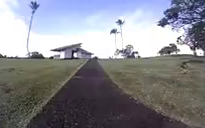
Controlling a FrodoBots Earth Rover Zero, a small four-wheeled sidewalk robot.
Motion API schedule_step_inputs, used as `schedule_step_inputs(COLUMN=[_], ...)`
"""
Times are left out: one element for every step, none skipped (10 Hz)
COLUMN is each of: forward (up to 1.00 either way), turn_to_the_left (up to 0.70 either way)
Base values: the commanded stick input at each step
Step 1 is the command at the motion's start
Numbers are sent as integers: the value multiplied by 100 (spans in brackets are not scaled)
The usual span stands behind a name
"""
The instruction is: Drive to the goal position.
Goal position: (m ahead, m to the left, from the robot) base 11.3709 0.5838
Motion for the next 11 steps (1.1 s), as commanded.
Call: schedule_step_inputs(forward=[100,100,100,100,100,100,100,100,100,100,100], turn_to_the_left=[0,0,6,26,3,21,10,0,0,0,0])
